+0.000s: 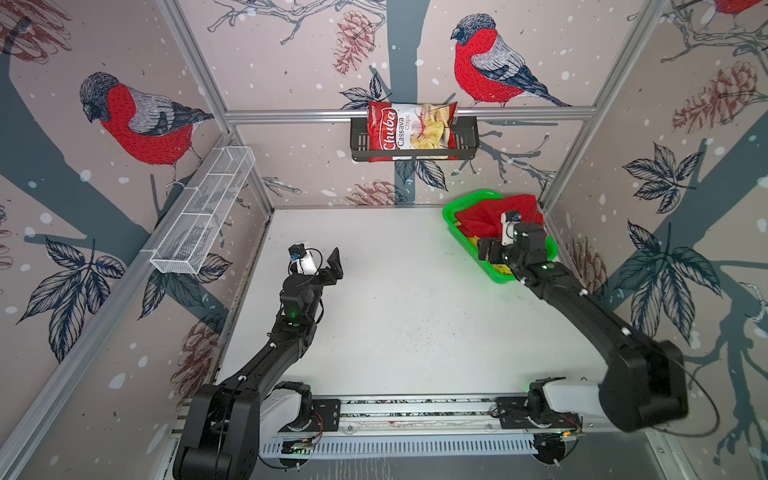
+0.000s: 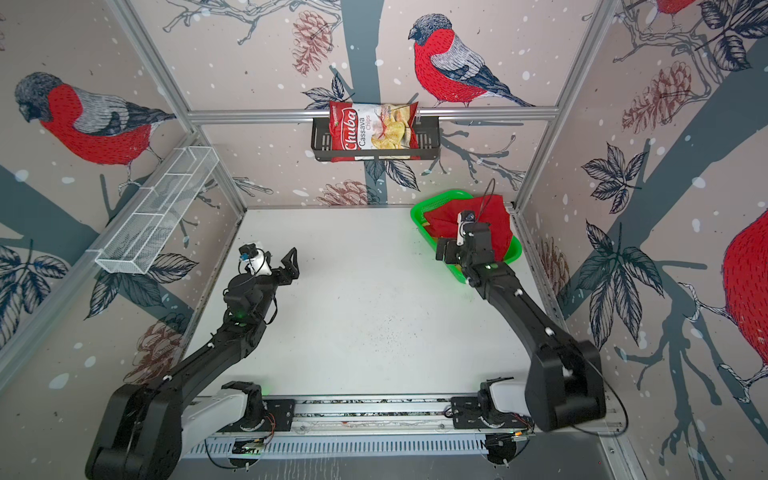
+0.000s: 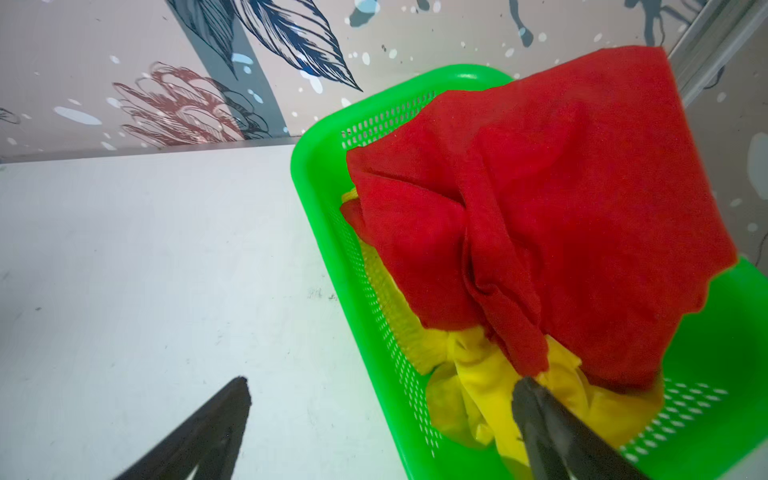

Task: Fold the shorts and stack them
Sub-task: 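Reach the right gripper into the green basket toward the red shorts, then close the right gripper on the red shorts in the basket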

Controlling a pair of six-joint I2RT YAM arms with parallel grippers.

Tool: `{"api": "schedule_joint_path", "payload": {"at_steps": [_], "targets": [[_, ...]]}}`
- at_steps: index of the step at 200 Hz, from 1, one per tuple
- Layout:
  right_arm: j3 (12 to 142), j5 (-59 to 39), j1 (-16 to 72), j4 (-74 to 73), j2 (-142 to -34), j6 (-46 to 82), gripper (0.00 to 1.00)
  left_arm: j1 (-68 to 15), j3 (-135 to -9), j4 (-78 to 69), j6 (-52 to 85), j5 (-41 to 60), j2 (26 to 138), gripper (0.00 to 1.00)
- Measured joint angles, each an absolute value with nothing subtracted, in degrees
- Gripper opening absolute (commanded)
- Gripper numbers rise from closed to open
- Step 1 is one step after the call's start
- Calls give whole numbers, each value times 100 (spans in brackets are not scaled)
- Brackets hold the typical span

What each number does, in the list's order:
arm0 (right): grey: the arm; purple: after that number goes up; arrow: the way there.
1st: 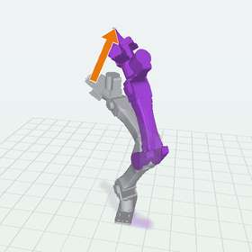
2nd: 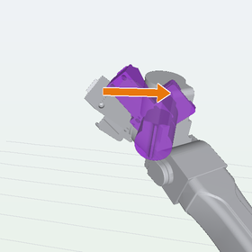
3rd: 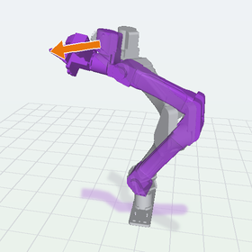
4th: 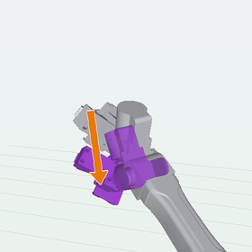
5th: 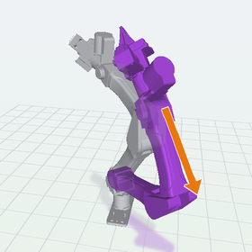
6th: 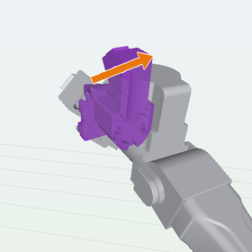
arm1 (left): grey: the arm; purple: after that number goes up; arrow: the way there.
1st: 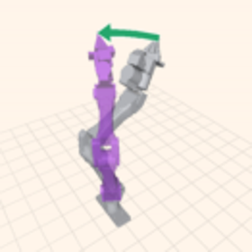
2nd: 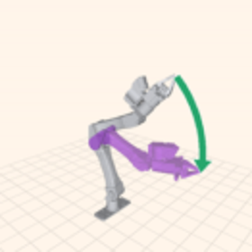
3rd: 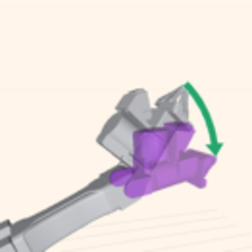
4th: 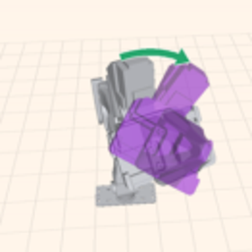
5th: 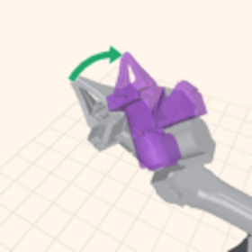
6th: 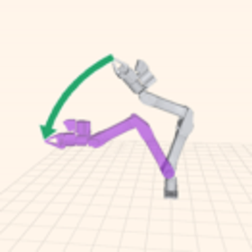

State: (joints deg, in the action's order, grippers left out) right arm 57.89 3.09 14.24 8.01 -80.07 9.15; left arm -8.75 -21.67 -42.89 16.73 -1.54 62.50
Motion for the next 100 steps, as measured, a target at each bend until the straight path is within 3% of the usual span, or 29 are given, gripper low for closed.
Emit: {"api": "schedule_joint_path", "payload": {"at_steps": [28,65,100], "targets": [[6460,416,1433,1219,-9048,1031,94,-882,-2204,-4285,1800,-106,6405,87],[6587,126,1448,1500,-9651,1194,87,-888,-2283,-4287,1817,-1,6593,87],[6563,-161,1400,1505,-10027,1487,72,-897,-2320,-4294,1824,36,6775,86]]}}
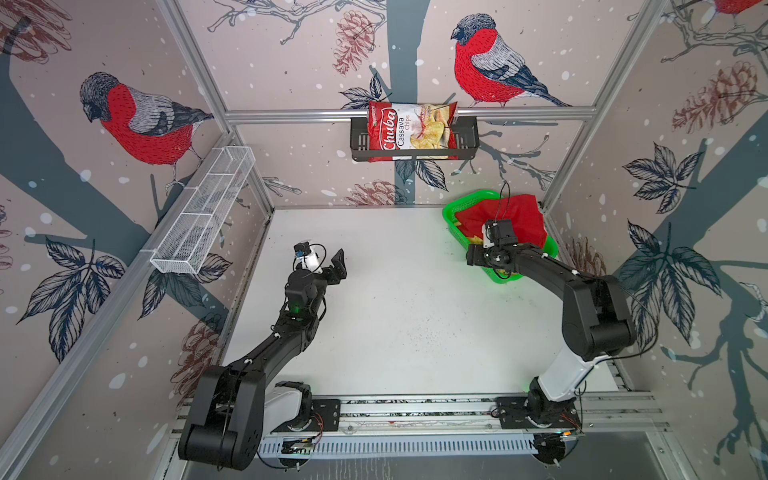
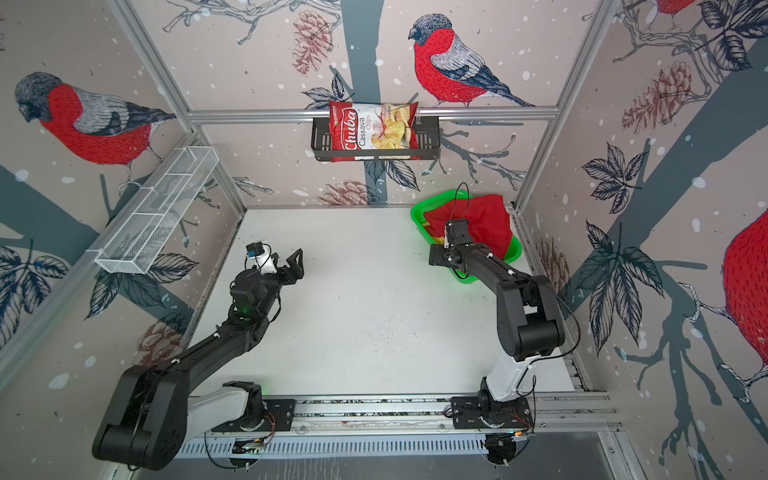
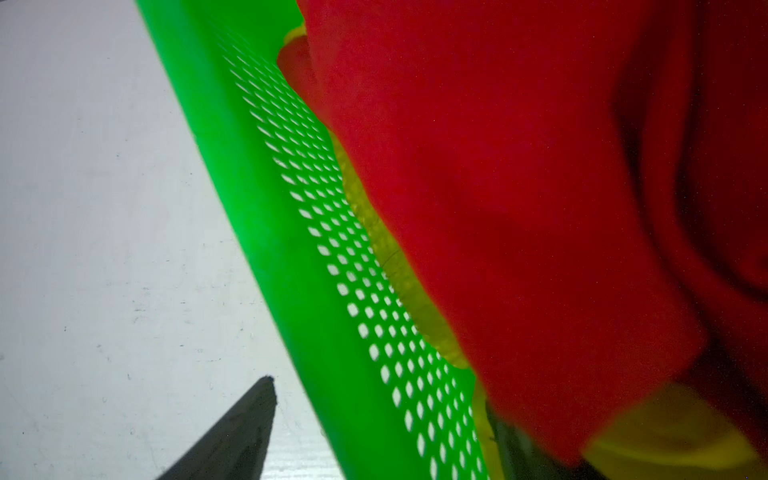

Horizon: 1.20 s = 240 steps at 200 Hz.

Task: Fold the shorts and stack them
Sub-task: 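Close the right gripper on the red shorts in the basket, then lift the red shorts up out of the basket with the right gripper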

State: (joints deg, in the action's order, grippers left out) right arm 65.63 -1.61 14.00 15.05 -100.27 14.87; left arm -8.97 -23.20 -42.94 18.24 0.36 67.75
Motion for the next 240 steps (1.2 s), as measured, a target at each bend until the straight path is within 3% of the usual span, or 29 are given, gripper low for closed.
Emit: {"api": "schedule_joint_path", "payload": {"at_steps": [48,77,97,127,141,187,240], "targets": [[6340,-445,1133,923,-10116,2346,54,-917,-2327,-4357,1861,130,6923,86],[6263,-443,1122,528,-10132,2899,53,-930,-2329,-4434,1865,141,6976,86],[6324,-445,1162,480,-10175,3153,60,-943,-2346,-4436,1865,148,6982,86],[6805,-445,1275,840,-10040,3065,87,-982,-2423,-4434,1905,198,6943,86],[7004,-432,1269,1063,-9714,2882,95,-1048,-2484,-4434,1898,290,6921,85],[7216,82,344,1409,-8978,2274,100,-1712,-2982,-4305,1481,445,7220,86],[8171,735,-729,1837,-10016,1675,99,-2145,-3520,-4082,1120,449,7977,86]]}}
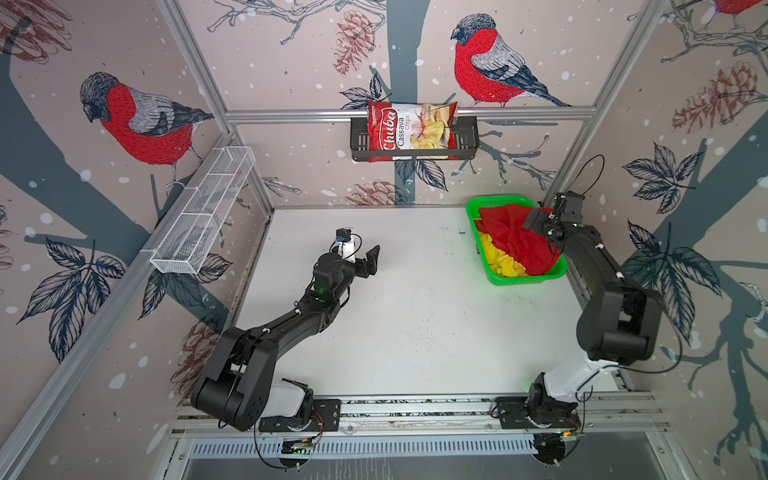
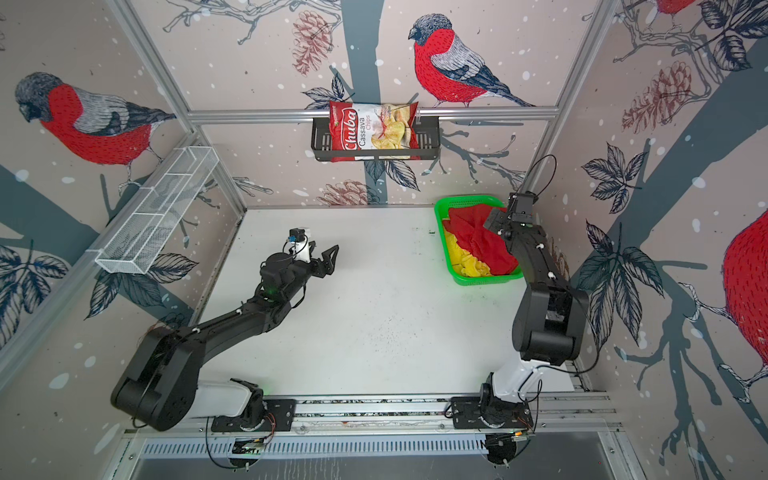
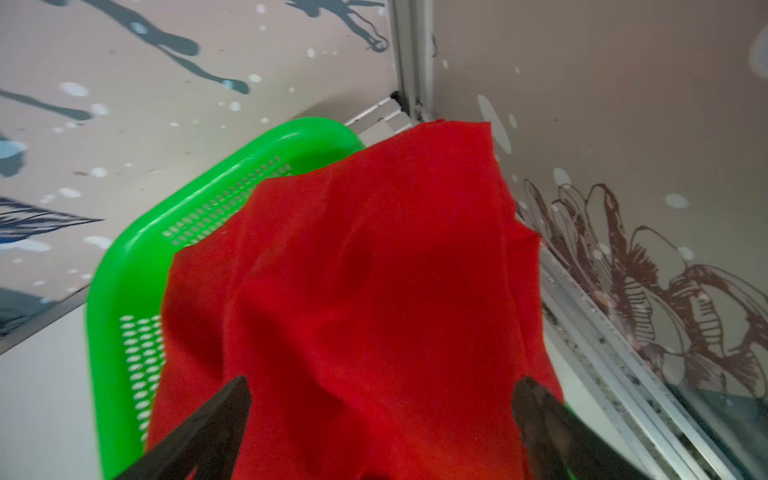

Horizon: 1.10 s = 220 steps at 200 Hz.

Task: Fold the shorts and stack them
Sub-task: 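Lift the red shorts up out of the basket with the right gripper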

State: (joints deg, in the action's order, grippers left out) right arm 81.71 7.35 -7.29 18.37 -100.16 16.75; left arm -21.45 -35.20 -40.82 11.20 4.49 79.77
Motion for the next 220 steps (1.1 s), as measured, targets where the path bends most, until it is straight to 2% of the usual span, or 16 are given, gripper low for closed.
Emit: {"api": "schedule_joint_path", "payload": {"at_steps": [19,23,40,57,71,80,104,155,220], "targets": [[8471,869,-838,1894,-10477,1494,100,-2224,-3642,-4025,1055,449,8169,86],[8521,871,-867,1894,-10575,1492,98,-2239,-3669,-4025,1055,449,8208,86],[8683,871,-985,1890,-10910,1363,61,-2285,-3767,-4007,1039,449,8340,86],[8836,867,-1048,1900,-11159,1352,41,-2331,-3846,-3975,1011,449,8429,86],[8866,819,-1041,1903,-11161,1343,15,-2359,-3894,-3964,1002,447,8447,86],[8849,729,-1035,1870,-11069,1343,9,-2383,-3909,-3970,969,427,8442,86],[8689,519,-1007,1809,-10484,1347,2,-2425,-3900,-3975,902,287,8350,86],[8731,292,-733,1420,-9091,1330,0,-2456,-3778,-3997,858,123,7802,86],[9360,-180,521,1149,-7666,1142,0,-2456,-3992,-3356,705,-357,7116,87]]}}
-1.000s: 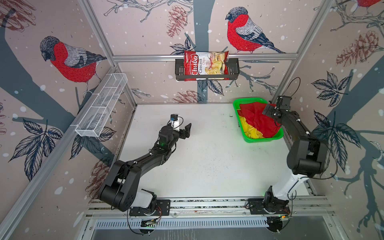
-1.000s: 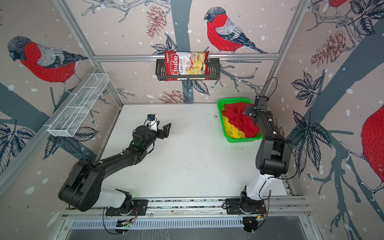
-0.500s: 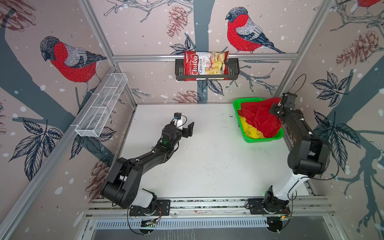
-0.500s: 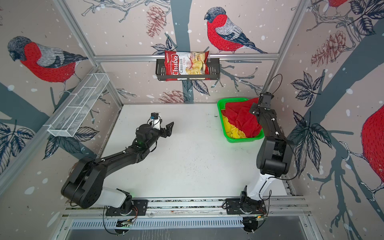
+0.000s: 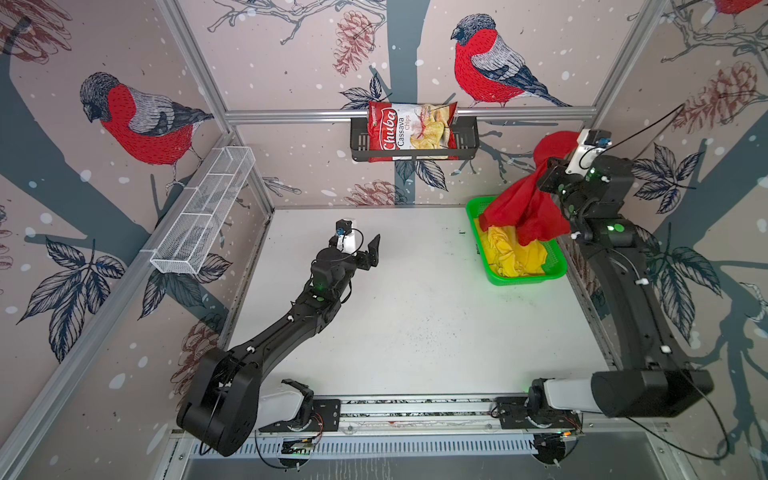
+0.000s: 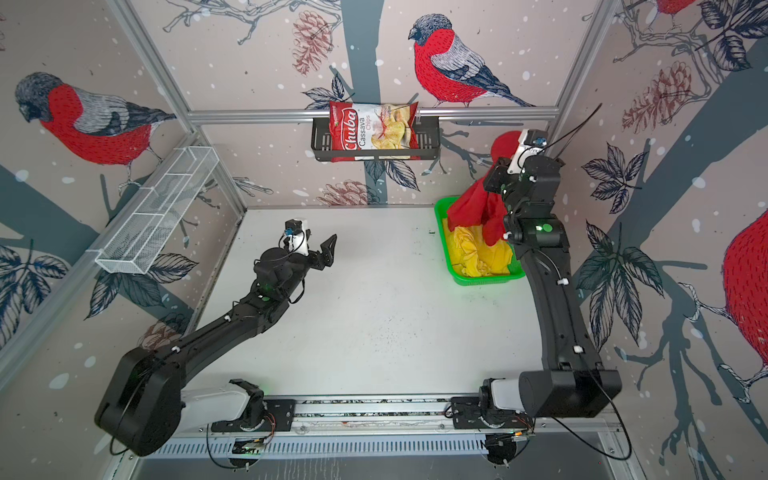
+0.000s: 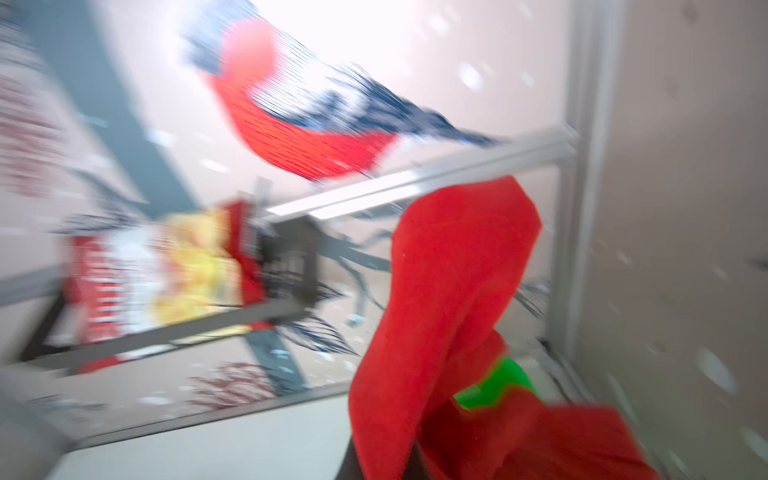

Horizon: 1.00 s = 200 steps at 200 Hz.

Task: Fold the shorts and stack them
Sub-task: 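Lift the red shorts up out of the basket with the right gripper, then lower the red shorts onto the table in front of the left gripper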

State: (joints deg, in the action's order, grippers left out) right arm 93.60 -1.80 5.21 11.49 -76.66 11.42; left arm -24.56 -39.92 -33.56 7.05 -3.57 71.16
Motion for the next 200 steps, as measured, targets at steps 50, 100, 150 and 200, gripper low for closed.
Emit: {"api": "schedule_joint_path", "payload": {"at_steps": [50,100,150,200], "targets": [[10355,-735,1603,768,-7415,1020,0,-2456,-4313,-2650,711,-917,6829,87],[10180,-1048,2753,591,-7437,1004,0,-2456,-4737,-1874,821,-1627,6466,88],[8899,-580,2930,189,-8372,1238,63,-2449,-4803,-1431,821,-2115,6285,88],[9524,480,3175,1347,-9461,976,100,-2423,-4753,-1057,753,-1892,6504,89]]}}
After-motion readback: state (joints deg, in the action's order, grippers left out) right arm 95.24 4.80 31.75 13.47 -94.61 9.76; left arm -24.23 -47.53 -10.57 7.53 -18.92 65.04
